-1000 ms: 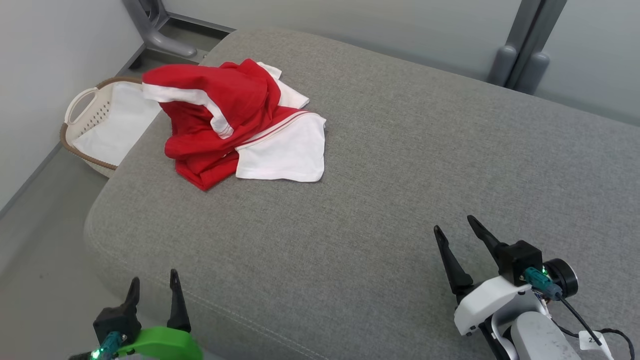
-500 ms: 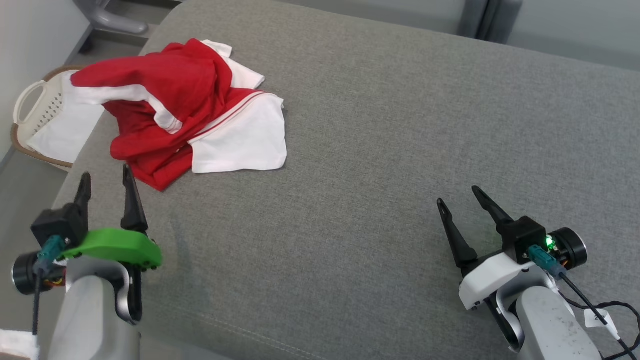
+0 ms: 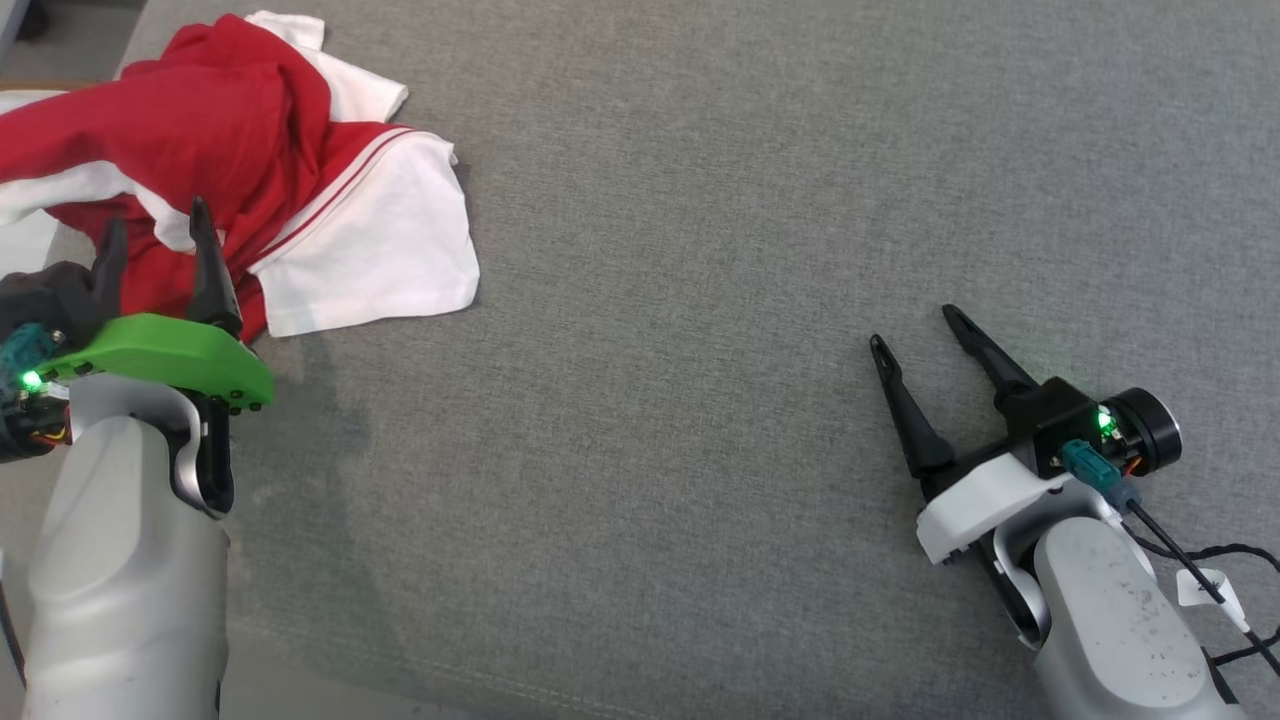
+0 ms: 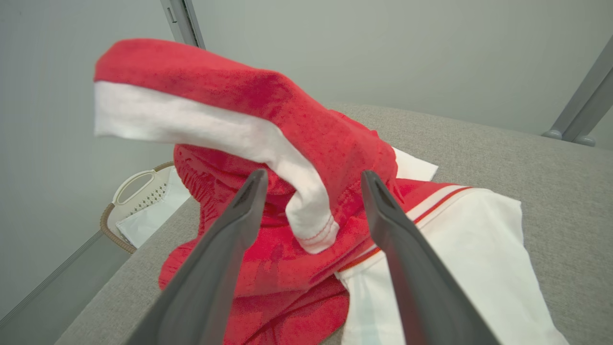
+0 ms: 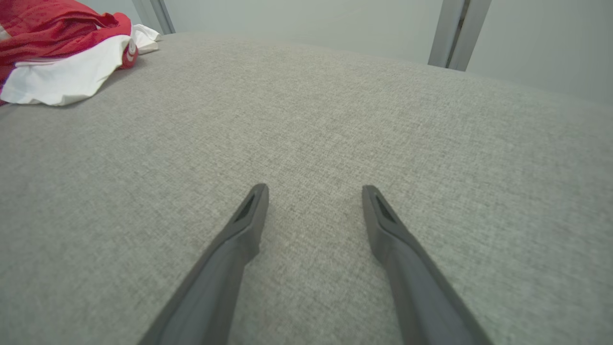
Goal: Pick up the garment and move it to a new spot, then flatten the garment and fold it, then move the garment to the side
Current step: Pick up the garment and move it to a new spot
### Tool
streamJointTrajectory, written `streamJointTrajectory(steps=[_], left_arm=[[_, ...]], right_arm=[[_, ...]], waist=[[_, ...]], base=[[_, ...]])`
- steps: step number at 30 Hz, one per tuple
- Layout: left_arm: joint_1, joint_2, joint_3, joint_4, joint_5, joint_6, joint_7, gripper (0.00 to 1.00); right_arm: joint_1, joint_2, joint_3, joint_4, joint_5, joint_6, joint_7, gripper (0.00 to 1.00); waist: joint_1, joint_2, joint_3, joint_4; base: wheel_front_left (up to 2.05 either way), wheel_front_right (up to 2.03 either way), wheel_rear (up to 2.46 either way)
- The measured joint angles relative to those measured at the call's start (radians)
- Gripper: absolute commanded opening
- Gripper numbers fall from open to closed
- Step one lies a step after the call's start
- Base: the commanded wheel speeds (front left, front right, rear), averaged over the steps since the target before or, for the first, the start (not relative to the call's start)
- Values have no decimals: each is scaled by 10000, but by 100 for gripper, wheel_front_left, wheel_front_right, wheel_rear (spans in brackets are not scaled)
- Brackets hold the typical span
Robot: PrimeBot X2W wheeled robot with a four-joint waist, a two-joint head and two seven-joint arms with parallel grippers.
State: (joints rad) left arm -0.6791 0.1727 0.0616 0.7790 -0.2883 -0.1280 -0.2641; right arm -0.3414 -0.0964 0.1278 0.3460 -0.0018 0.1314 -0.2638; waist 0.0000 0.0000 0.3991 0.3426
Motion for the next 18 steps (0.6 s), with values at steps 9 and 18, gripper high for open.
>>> streamJointTrajectory(steps=[9,18], left_arm=[[-979,401,88,1367,-529,-2,0,100],[-1441,656,978,522,-27,493,0,0]], right_arm=[[-419,29,136,-336,-109,15,-36,100],[-769,249,215,-391,-148,21,-96,100]], waist=[[0,0,817,-527],[0,0,1234,-1090]], base=[[0,0,0],[0,0,0]])
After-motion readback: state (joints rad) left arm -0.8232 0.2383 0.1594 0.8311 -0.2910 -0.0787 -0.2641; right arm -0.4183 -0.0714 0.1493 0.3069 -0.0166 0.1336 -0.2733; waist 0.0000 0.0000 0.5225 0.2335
